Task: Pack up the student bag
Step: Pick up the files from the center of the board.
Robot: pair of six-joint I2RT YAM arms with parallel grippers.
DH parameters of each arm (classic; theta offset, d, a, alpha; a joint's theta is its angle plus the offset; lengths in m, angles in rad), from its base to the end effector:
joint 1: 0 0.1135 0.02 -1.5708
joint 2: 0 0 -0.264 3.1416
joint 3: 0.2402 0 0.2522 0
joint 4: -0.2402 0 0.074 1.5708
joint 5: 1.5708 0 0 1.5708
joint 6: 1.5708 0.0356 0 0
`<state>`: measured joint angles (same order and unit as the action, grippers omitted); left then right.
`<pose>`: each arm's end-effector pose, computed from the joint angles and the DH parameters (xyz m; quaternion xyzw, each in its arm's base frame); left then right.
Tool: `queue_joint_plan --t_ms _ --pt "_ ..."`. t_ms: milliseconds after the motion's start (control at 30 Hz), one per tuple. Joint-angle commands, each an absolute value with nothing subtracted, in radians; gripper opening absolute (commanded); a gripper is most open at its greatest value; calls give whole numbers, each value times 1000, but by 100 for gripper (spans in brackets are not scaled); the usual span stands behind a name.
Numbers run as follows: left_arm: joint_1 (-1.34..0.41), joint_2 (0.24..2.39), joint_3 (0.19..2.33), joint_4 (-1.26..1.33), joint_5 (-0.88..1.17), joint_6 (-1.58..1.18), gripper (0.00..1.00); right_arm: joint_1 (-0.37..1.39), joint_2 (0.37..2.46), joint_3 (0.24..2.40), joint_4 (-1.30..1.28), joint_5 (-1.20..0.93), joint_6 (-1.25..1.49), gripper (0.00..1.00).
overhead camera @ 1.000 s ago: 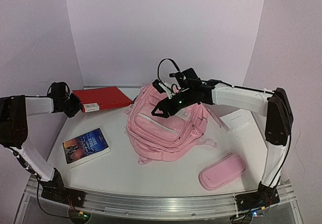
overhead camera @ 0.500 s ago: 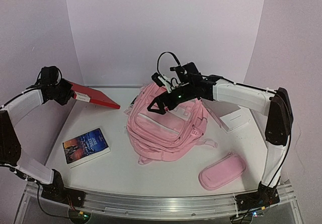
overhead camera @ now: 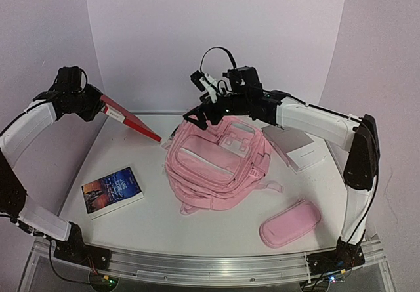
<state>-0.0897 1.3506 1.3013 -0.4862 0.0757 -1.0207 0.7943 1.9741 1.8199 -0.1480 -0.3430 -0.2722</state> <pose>0.3027 -0.0299 0.3631 -0.3730 0.7844 -0.2886 0.4029 0.3261 0.3490 0.3460 -0.4905 0.6321 0.2835 0.5287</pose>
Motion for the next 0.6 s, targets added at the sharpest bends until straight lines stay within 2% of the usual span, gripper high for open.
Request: queue_joint_plan --t_ms 0,433,567 --pt "-124 1304 1383 -465 81 -1079 0 874 2050 1907 11 -293 -372 98" --pt "-244 1290 1446 -470 112 -1088 0 970 2354 2259 50 -210 -540 98" --pt "-297 1308 1471 -466 112 -1083 0 972 2386 2265 112 -203 -555 96"
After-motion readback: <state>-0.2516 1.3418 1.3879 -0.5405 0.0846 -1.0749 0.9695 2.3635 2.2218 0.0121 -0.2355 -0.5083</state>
